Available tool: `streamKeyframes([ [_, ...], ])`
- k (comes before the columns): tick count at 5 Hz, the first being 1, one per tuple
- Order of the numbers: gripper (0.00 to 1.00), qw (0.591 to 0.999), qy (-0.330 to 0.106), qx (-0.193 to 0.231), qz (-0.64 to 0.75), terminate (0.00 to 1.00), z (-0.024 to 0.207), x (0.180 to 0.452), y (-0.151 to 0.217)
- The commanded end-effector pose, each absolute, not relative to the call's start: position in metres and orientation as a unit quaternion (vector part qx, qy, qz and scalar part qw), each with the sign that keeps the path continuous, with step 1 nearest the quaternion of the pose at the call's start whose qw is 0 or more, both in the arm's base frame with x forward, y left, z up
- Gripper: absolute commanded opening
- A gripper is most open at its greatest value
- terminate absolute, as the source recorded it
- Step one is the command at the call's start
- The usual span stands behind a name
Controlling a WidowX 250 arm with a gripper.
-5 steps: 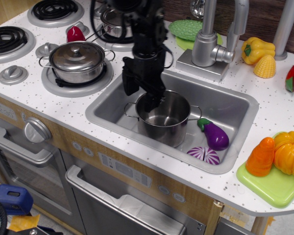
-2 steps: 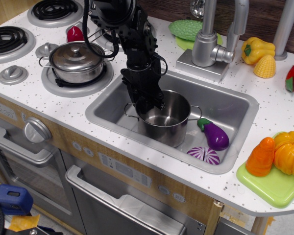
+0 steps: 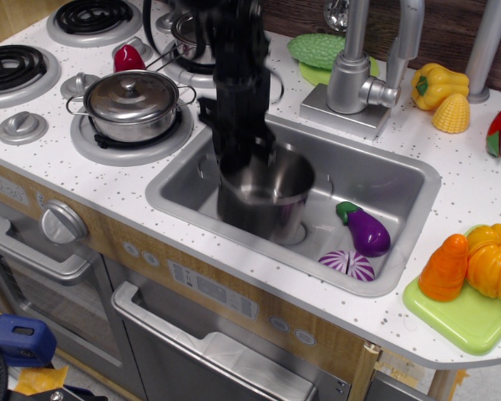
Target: Pick up pot from sink
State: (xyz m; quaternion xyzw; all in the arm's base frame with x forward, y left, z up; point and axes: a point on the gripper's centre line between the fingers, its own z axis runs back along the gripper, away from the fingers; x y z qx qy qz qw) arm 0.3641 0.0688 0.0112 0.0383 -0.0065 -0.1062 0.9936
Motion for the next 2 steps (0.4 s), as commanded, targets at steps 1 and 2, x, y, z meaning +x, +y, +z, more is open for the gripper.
streamKeyframes([
  [1,0.0,0.992,-0.009,0.09,-0.091,0.0,0.104,0.384,0.07],
  [2,0.0,0.994,-0.008,0.081,-0.067,1.0,0.114,0.389,0.069],
])
